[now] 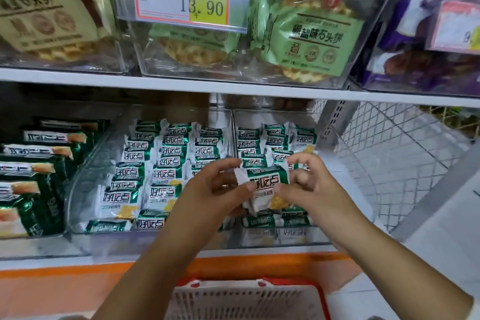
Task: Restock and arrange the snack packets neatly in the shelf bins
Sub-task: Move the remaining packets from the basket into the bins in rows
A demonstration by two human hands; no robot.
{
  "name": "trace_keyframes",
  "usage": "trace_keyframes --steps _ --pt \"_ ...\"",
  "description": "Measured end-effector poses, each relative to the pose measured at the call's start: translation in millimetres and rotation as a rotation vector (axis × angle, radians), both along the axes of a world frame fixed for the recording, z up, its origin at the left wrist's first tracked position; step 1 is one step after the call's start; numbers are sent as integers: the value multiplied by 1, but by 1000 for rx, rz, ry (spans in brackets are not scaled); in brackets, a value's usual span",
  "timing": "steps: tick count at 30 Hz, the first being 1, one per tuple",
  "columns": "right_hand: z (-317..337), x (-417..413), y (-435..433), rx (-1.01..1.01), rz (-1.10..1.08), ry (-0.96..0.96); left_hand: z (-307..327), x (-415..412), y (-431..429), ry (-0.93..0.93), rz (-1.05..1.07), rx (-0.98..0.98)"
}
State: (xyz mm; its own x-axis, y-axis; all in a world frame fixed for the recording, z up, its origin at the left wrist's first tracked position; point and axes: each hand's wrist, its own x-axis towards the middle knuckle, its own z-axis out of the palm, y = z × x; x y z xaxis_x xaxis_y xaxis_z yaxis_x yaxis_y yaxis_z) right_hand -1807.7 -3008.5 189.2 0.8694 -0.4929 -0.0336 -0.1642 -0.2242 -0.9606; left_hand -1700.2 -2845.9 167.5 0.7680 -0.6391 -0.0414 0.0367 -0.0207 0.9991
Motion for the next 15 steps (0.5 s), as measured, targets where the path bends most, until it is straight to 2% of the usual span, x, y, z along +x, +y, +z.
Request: trace_keyframes --steps 3,5,8,11,13,15 --pt "13 -2 -30 -99 -110 6 -5 4 2 -360 101 235" --pt "20 4 -69 -274 -199 10 -9 4 0 -479 86 345" --pt "19 20 -126 -612 -255 129 -21 3 -8 -529 7 487" --pt "11 40 -159 -928 -178 294 -25 4 -13 -535 -29 530" --pt "4 54 -168 -1041 -78 377 -25 5 -14 -510 -33 503" --pt "-4 66 -170 -1069 10 440 -27 7 -13 -472 -38 457"
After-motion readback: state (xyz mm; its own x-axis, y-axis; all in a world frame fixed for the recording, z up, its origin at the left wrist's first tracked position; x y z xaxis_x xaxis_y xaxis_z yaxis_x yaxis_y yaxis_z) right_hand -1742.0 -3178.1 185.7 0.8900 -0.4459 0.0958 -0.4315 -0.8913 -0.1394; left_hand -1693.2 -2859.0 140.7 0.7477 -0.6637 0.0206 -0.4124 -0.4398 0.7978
